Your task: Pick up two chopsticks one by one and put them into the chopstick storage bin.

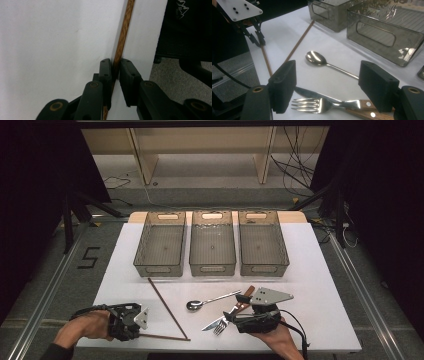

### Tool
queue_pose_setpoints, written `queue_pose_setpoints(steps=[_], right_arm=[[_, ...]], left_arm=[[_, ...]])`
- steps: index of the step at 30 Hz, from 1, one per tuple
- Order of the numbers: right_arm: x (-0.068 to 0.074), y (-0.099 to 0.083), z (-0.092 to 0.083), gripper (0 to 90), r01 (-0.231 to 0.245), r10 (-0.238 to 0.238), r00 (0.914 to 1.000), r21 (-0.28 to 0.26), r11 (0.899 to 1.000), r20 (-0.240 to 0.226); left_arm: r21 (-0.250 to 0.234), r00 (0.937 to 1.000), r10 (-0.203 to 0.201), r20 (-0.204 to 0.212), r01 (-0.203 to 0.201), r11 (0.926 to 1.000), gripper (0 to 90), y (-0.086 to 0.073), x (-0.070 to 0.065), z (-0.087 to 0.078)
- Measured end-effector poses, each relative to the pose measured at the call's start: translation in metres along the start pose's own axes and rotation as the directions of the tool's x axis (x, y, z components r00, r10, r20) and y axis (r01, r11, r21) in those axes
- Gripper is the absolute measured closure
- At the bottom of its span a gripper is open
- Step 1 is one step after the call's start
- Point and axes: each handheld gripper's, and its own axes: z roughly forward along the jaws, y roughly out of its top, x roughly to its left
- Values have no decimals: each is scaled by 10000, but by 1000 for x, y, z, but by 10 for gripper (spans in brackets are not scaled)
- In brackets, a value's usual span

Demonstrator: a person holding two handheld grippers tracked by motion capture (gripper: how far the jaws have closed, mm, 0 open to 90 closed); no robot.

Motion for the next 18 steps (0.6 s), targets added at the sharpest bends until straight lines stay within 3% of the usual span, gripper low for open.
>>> queue_pose_setpoints(steps=[18], right_arm=[[-2,-1,1,315,-75,75,9999,31,10000,-67]], left_arm=[[-97,9998,118,146,-117,9999,846,0,0,-3]])
